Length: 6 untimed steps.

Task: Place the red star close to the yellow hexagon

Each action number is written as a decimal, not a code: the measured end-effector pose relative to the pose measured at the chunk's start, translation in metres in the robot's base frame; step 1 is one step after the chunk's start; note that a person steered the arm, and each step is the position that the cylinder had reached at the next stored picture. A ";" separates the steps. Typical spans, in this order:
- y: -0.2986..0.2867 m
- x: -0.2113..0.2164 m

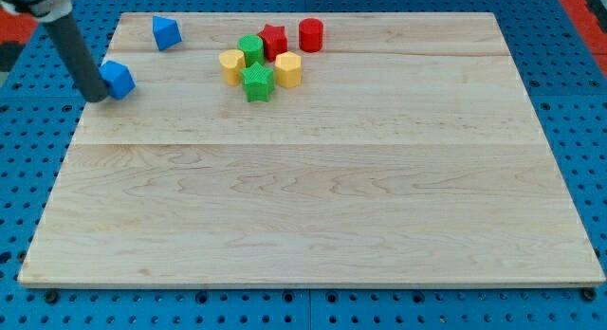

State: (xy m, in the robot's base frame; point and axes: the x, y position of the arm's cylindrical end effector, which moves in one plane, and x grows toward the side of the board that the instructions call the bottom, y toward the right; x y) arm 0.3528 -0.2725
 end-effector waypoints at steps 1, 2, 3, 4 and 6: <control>0.032 -0.017; 0.059 -0.029; 0.092 -0.046; 0.145 -0.082; 0.250 -0.118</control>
